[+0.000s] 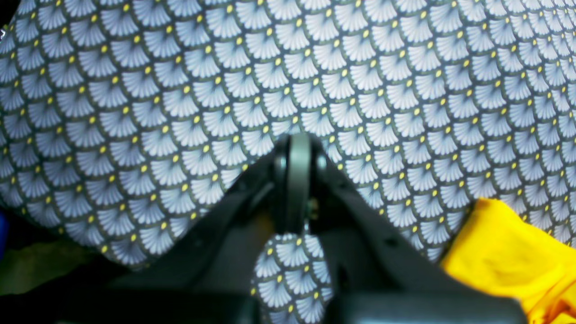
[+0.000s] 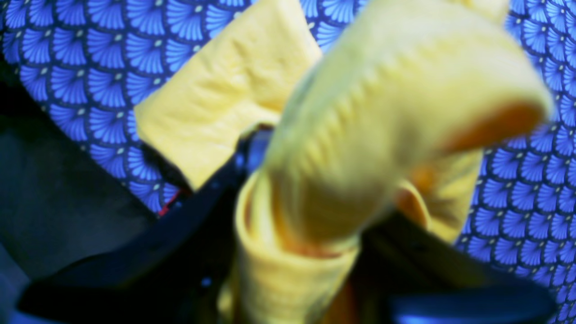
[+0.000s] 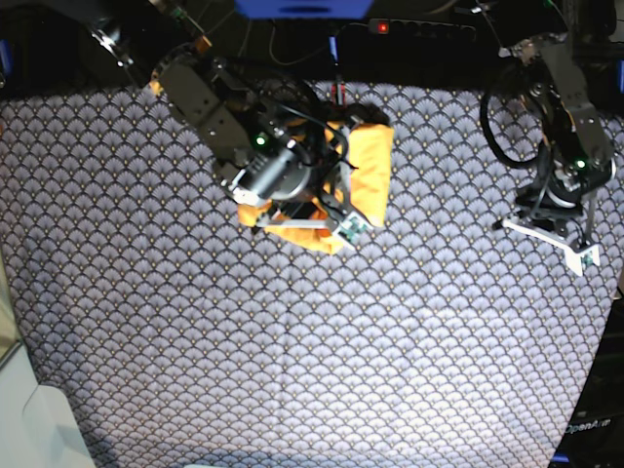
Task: Fold the T-shirt properly
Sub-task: 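Fold the held end over the shirt bundle with the right gripper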
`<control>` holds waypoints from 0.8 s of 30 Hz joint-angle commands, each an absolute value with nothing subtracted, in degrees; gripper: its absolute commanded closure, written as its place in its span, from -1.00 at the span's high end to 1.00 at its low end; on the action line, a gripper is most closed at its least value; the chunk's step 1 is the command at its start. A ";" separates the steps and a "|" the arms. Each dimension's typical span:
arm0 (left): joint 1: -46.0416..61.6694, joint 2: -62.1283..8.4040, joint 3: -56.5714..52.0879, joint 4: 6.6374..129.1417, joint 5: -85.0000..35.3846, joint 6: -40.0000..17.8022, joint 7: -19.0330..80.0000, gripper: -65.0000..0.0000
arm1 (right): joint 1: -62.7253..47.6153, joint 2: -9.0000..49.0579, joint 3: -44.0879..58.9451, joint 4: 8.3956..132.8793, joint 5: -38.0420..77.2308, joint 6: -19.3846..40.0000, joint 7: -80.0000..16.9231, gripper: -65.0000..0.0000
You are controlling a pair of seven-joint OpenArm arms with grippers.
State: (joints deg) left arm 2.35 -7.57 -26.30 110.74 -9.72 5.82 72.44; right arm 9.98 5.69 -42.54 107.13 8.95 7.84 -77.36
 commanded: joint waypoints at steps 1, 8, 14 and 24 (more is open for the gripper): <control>1.63 -7.96 -26.33 111.69 -9.80 5.85 71.60 -1.00 | 11.12 5.41 -42.42 108.09 9.01 8.57 -76.53 -0.33; 1.63 -7.96 -26.33 111.60 -9.80 5.85 71.34 -1.00 | 10.95 6.81 -42.51 108.53 9.01 8.57 -76.53 0.09; 0.75 -7.87 -26.24 111.60 -9.80 5.85 71.60 -1.00 | 10.51 6.81 -44.88 111.34 9.01 8.57 -74.77 0.09; 0.57 -7.96 -26.33 111.52 -9.80 5.85 71.60 -1.00 | 10.42 6.81 -44.79 115.30 9.01 8.57 -66.68 0.09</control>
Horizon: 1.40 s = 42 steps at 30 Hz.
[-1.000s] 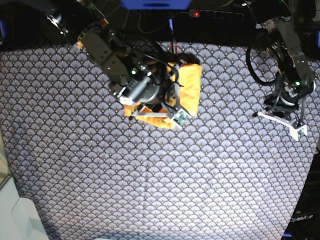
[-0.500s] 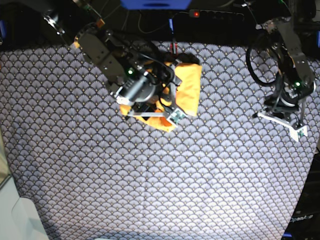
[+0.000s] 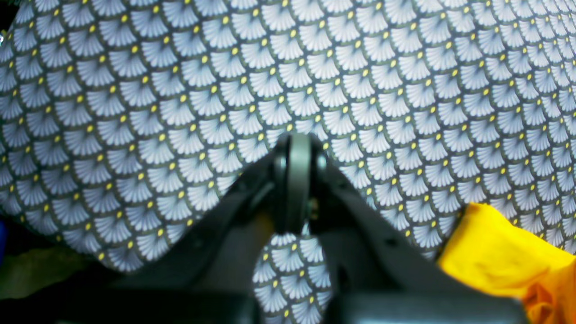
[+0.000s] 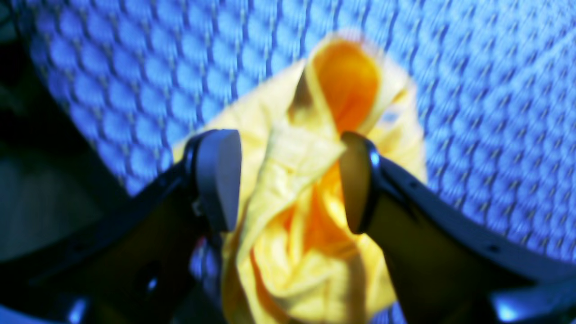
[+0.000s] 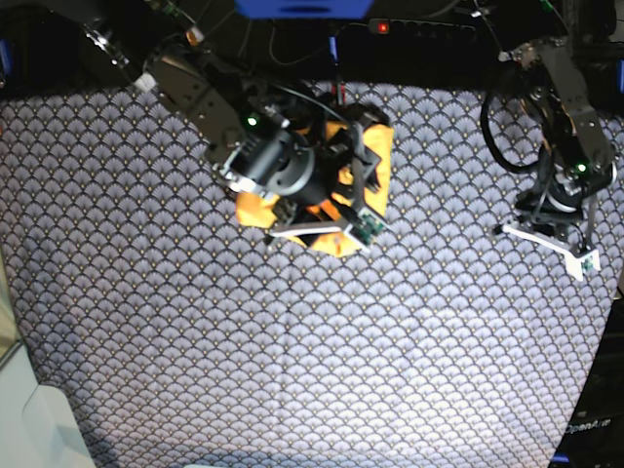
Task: Fold the T-shirt properly
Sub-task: 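Fold the held end over the shirt bundle with the right gripper, then press the folded end onto the bundle and open the right gripper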
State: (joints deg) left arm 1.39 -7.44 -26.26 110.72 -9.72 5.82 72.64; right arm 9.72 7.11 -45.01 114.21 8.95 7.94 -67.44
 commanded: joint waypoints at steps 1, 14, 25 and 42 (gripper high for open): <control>0.57 -7.96 -26.33 111.52 -9.80 5.85 71.60 -1.00 | 10.07 6.81 -44.70 115.30 9.01 8.57 -65.19 0.09; 0.92 -8.13 -26.33 111.43 -9.80 5.85 71.60 -1.00 | 9.19 6.20 -29.85 114.15 9.10 8.57 -51.91 0.09; 0.92 -10.77 -26.42 111.43 -9.80 5.85 71.60 -1.00 | 3.47 7.52 -20.35 113.54 9.10 8.57 -52.09 -0.70; 0.92 -13.85 -30.73 111.52 -9.80 5.85 71.69 -1.00 | -5.85 3.56 -27.91 113.71 9.19 8.57 -51.91 -1.00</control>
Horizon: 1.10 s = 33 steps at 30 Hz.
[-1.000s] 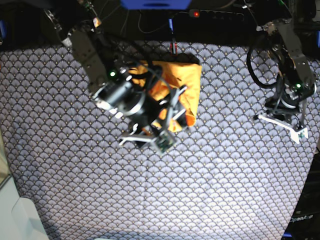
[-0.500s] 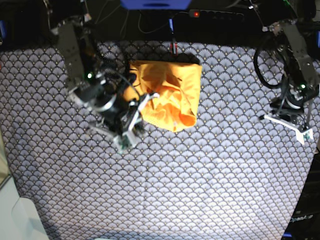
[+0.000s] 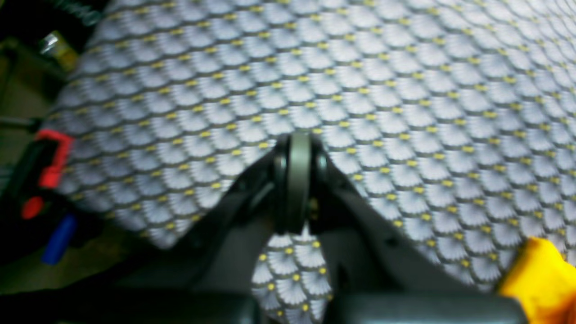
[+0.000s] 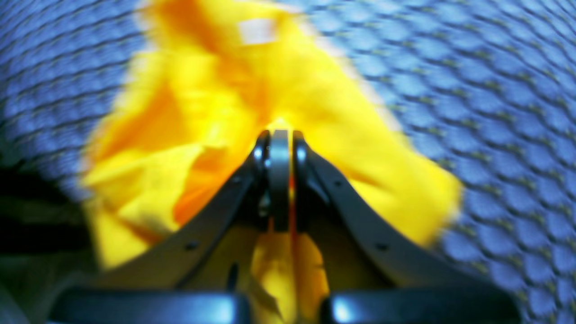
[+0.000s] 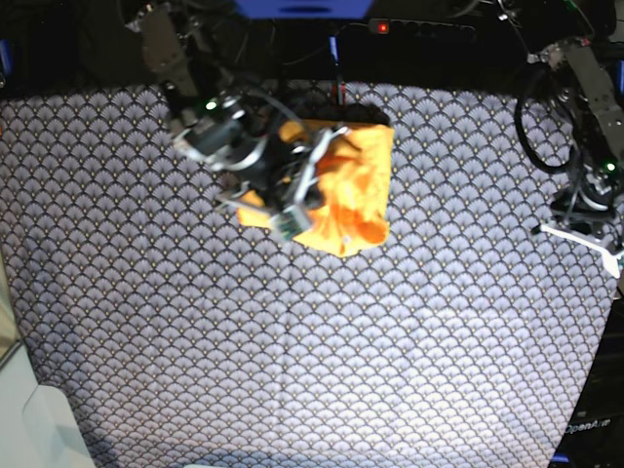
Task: Fold the T-shirt properly
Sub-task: 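Press the folded end onto the bundle and open the right gripper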
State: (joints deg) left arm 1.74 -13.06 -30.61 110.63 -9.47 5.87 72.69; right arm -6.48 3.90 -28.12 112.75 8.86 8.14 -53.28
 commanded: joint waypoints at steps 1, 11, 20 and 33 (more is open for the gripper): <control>0.92 -13.85 -30.90 111.60 -9.80 5.85 71.78 -1.00 | -5.85 3.56 -28.88 113.71 9.19 8.57 -51.91 -1.00; 0.48 -13.85 -30.81 112.04 -9.80 5.85 76.00 -1.00 | -2.59 5.23 -36.00 113.80 9.01 8.57 -52.09 -1.00; 0.48 -13.85 -30.81 111.96 -9.80 5.85 75.65 -1.00 | -0.40 12.70 -35.47 113.71 8.92 8.57 -52.00 -1.00; -0.75 -13.85 -30.73 111.87 -9.80 5.85 75.91 -1.00 | -8.84 9.27 -36.97 113.45 8.92 8.57 -50.07 -1.00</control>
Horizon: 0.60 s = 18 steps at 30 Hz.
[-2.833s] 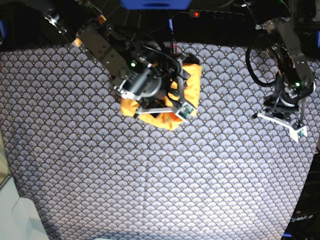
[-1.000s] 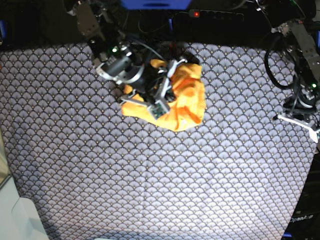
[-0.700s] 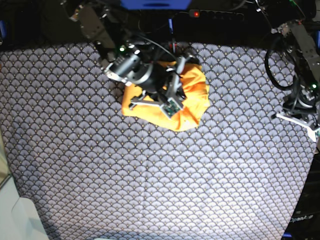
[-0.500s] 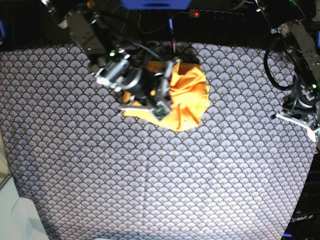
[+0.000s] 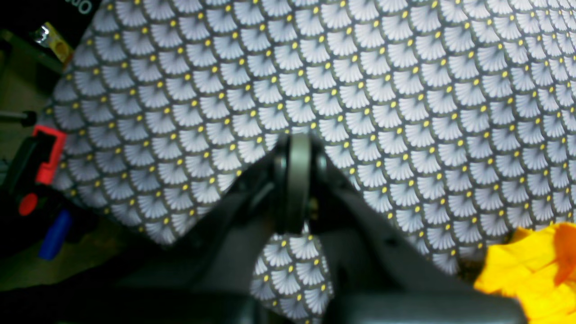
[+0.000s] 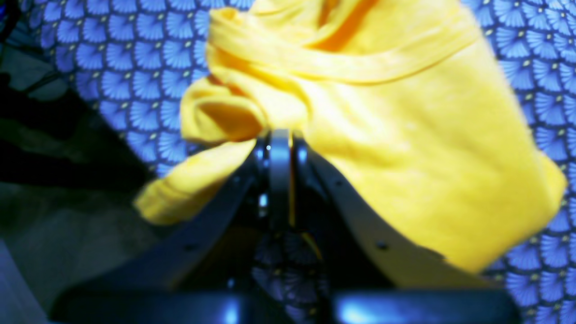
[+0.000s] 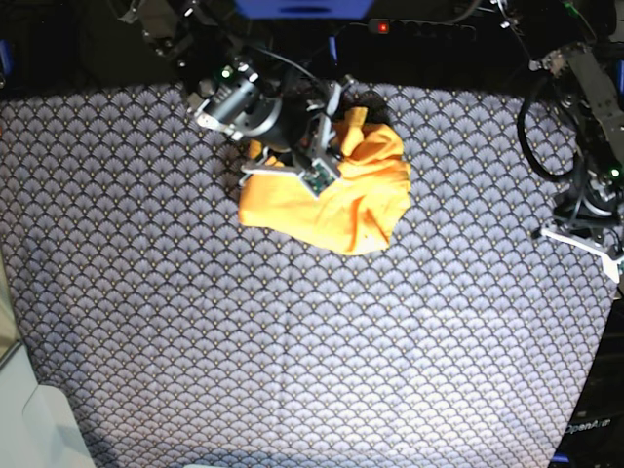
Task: Fold the T-shirt properly
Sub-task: 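Press the folded end onto the bundle and open the right gripper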
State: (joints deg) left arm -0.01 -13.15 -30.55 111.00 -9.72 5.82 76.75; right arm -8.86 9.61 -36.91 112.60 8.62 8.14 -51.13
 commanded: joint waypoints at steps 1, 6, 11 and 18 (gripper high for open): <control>-0.75 -13.85 -30.73 111.87 -9.80 5.85 75.91 -1.00 | -9.27 9.27 -37.32 113.45 8.92 8.57 -50.07 -1.00; -1.54 -13.93 -30.73 111.96 -9.80 5.85 76.00 -1.00 | -9.36 9.54 -38.73 113.89 8.92 8.57 -50.51 -1.00; -2.51 -14.73 -30.81 111.96 -9.89 5.76 78.29 -1.00 | -8.92 13.32 -38.46 113.98 8.92 8.31 -50.07 -1.00; -3.56 -14.81 -29.67 112.04 -11.65 5.76 78.55 -1.00 | -8.31 16.48 -38.29 114.15 8.92 8.31 -50.07 -1.00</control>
